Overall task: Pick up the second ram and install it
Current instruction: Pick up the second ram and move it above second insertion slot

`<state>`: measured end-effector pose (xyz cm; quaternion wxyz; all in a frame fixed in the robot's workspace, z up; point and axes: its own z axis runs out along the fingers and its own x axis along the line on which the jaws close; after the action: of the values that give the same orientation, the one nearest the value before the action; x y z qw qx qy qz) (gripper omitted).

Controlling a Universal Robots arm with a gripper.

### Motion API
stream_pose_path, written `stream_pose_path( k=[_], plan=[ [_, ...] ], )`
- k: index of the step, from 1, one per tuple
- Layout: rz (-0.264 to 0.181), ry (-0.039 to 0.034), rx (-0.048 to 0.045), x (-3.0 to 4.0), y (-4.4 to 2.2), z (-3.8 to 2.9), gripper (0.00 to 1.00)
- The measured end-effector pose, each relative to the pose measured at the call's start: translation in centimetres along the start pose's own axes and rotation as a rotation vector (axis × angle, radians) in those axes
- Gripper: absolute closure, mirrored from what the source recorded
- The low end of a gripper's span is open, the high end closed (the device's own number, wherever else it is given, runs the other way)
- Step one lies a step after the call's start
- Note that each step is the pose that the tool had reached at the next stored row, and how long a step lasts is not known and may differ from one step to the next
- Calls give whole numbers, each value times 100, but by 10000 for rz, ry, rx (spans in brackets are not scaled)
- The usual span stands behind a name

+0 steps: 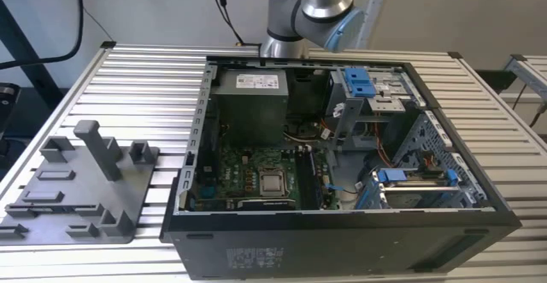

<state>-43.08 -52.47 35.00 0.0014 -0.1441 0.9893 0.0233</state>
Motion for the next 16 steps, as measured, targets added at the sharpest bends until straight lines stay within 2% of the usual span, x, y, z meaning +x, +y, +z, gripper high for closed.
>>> stream_pose_path(
  k=[7, 16],
  plan=[
    [-1268, 58, -11, 0, 0, 0, 89],
    [-2915, 85, -8, 0, 0, 1, 89]
  ],
)
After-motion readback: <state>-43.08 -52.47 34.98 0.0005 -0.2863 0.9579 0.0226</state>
